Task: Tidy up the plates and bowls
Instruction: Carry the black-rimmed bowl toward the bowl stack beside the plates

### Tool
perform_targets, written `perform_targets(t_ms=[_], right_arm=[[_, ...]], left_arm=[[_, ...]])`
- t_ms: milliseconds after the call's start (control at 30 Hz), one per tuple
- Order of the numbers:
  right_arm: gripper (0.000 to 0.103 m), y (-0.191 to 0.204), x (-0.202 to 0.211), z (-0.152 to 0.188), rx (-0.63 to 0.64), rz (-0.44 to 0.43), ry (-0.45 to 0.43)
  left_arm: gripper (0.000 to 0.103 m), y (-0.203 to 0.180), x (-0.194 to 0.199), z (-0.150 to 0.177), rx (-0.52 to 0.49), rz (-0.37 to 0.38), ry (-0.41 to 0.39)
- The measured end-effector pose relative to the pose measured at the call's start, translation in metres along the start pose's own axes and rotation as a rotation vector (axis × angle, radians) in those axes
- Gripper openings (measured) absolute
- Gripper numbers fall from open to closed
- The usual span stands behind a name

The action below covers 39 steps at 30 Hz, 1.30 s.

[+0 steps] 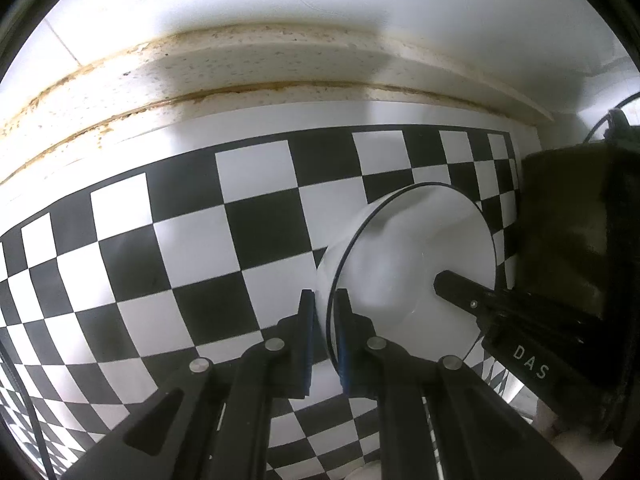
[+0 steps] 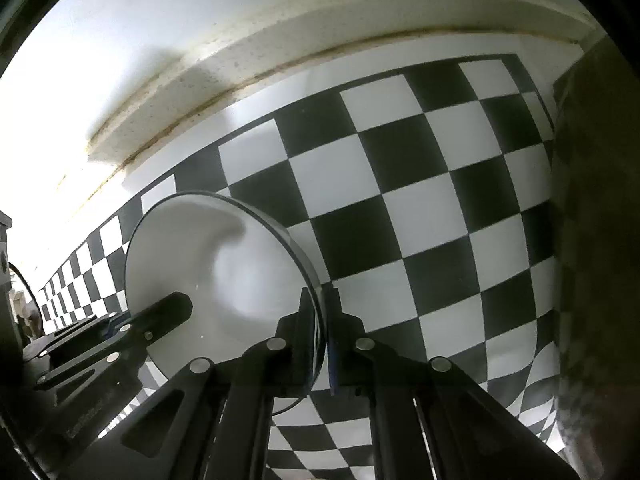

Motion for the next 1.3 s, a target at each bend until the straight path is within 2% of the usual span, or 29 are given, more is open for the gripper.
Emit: perform_targets(t_ms=[300, 500, 700, 833, 967, 1067, 1300], right_arm=[[0.006, 0.006, 0.036, 0.023, 0.024, -0.023, -0.061], [0.006, 0.021, 0.075, 0.053, 0.051, -0.031, -0.118], [0.006, 0.022, 0.114, 0.1, 0.062, -0.049, -0.159], [0.006, 0.017, 0.134, 0.145, 0.054, -0.068, -0.185], [0.006, 0.014, 0.144, 0.188, 0.049, -0.07, -0.207], [0.006, 0.008, 0.142, 0.219, 0.043, -0.061, -0.208], [0.007, -0.005, 0.11, 0.263, 0.024, -0.058, -0.16]], left_arm=[[0.008, -0.015, 0.038, 0.02, -0.045, -0.008, -0.052], [0.009, -0.032, 0.076, 0.057, -0.082, -0.004, -0.08], [0.009, -0.045, 0.107, 0.102, -0.139, -0.01, -0.108], [0.01, -0.056, 0.12, 0.139, -0.182, -0.01, -0.114], [0.01, -0.061, 0.123, 0.175, -0.221, -0.01, -0.103], [0.01, -0.062, 0.112, 0.199, -0.234, 0.001, -0.065], [0.009, -0.058, 0.073, 0.243, -0.257, -0.022, 0.009]])
Point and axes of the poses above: each gripper's, at about its wrist camera, not at the fingertips, and x roughly against the way its jaws point, y to its left, z to its underside, the point moved 10 cm from there along -x, roughly the way its jaws point, and after that the axes turned 5 degrees about x, right-handed, at the moved point
